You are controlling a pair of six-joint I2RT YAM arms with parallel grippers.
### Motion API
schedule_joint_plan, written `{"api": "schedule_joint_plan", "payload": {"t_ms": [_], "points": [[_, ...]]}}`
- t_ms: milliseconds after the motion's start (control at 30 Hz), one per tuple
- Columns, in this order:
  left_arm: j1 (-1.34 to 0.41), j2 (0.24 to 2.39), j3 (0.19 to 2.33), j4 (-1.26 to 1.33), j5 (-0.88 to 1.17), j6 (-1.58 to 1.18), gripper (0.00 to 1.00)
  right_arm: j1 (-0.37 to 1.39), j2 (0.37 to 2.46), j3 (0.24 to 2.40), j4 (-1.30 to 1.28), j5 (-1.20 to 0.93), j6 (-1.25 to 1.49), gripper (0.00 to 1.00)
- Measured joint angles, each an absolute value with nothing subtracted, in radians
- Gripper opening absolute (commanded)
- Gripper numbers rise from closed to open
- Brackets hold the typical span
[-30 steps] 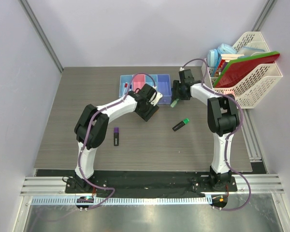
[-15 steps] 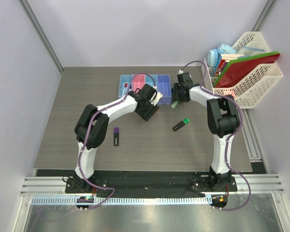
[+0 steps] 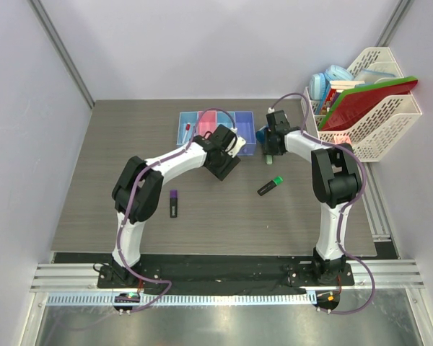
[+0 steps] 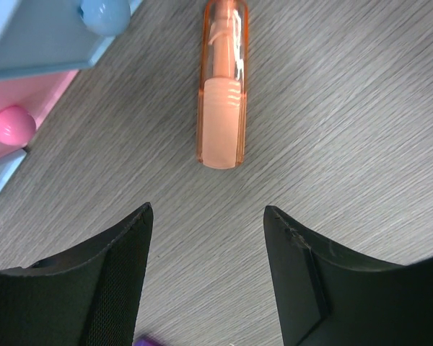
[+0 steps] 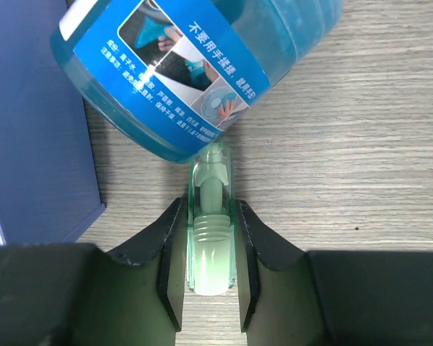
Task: Sort the stationery into containers
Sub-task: Pick up the stationery from the center of the board.
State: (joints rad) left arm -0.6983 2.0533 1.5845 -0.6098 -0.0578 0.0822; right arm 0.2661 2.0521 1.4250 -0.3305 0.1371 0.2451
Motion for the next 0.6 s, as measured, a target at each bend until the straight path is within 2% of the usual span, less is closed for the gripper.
{"api": "schedule_joint_plan", "payload": {"t_ms": [100, 367, 600], "points": [[-0.701, 2.053, 1.599, -0.61, -0.054, 0.082, 0.64, 0.266, 2.048, 1.423, -0.337, 0.137, 0.238, 0.09], [-0.708, 2.067, 1.627, -0.608, -0.039, 0.077, 0.64, 0.262, 2.027, 1.408, -0.376, 0.132, 0.218, 0.08], [-0.714, 2.161, 1.673, -0.598, -0.027, 0.078, 0.64, 0.262, 1.948, 1.354, -0.411, 0.118, 0.179, 0.09]]}}
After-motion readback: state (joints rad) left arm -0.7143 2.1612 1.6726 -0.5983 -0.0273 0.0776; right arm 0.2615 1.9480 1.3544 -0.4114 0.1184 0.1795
